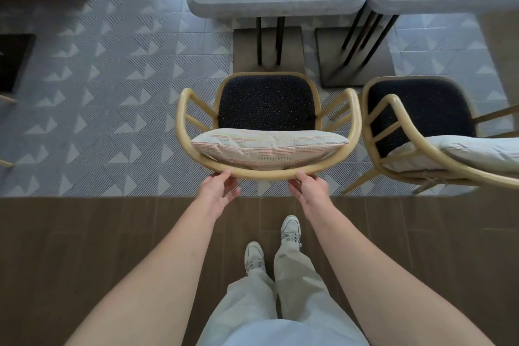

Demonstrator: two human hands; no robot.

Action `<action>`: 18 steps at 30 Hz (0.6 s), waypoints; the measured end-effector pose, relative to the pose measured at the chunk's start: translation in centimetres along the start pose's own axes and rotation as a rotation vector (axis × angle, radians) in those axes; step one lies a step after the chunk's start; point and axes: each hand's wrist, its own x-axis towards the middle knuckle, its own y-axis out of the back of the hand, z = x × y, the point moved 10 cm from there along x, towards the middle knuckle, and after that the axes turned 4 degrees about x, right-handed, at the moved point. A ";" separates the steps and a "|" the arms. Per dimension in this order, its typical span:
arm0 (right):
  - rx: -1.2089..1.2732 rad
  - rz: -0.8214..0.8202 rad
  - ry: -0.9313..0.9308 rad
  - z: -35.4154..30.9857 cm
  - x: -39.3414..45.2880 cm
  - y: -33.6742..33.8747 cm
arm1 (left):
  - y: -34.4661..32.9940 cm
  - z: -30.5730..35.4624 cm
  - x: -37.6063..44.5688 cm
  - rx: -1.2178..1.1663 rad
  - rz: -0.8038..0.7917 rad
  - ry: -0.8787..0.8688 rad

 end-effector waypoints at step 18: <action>-0.039 0.033 0.039 2.3 -2.0 2.5 | 1.9 -3.4 -1.9 0.001 0.027 -0.012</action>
